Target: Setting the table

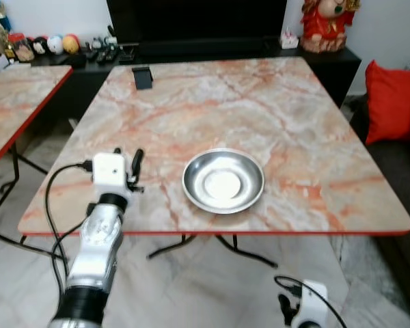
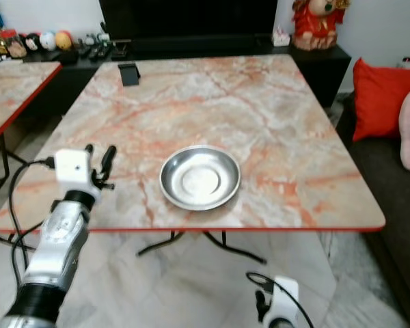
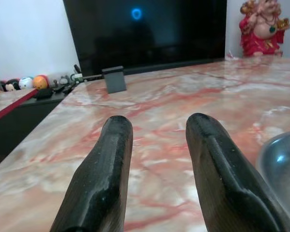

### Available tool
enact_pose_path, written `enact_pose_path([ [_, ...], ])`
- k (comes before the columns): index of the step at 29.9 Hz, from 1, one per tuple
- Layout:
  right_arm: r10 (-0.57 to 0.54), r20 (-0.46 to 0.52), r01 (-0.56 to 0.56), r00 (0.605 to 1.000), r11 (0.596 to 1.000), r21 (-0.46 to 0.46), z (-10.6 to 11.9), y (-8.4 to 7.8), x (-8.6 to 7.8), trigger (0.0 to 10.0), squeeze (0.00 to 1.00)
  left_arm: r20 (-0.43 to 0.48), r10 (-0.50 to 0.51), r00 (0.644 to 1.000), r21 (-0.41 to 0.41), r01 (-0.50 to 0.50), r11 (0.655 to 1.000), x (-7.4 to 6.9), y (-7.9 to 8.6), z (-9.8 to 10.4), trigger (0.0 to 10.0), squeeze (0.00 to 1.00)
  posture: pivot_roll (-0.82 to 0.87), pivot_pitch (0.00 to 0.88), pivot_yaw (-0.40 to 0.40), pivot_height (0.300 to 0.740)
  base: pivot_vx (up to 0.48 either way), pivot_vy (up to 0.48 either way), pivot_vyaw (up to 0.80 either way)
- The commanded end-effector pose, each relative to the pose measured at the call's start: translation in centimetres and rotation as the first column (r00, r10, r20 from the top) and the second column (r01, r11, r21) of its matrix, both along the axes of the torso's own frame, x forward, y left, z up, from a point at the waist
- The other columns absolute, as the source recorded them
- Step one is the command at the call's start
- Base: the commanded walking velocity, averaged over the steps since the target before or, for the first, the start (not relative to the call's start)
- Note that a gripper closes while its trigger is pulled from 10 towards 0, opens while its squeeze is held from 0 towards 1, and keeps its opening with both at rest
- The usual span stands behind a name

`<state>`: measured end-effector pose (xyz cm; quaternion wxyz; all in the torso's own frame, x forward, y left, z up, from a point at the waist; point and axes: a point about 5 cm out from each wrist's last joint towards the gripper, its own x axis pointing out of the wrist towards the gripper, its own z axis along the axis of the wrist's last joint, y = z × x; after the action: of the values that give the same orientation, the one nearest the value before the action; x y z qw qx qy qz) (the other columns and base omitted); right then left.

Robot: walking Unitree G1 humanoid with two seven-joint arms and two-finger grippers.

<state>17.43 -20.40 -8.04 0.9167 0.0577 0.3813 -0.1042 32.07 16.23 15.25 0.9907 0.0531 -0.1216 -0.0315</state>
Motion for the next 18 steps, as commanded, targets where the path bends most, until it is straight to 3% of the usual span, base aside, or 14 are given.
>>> enact_pose_path([
  [1, 0.012, 0.002, -0.012, 1.000, 1.000, 0.017, -0.01, 0.79, 0.29, 10.0, 0.00, 0.017, 0.039, 0.999, 0.010, -0.039, 0.999, -0.11, 1.24, 0.57, 10.0, 0.00, 0.03, 0.000, 0.025, 0.724, 0.000, 0.285, 0.00],
  [11, 0.028, 0.023, -0.028, 0.999, 0.999, 0.021, 0.10, 1.23, 0.48, 10.0, 0.00, 0.020, 0.048, 0.999, 0.019, -0.048, 0.999, -0.26, 1.47, 0.64, 10.0, 0.00, 0.04, 0.000, 0.022, 0.724, 0.000, 0.282, 0.66],
  [18, 0.011, 0.028, -0.012, 1.000, 0.999, 0.029, 0.16, 1.27, 0.62, 10.0, 0.00, 0.022, 0.049, 0.999, 0.021, -0.049, 0.999, -0.24, 1.48, 0.72, 10.0, 0.00, 0.04, 0.000, 0.024, 0.724, 0.000, 0.273, 0.00],
])
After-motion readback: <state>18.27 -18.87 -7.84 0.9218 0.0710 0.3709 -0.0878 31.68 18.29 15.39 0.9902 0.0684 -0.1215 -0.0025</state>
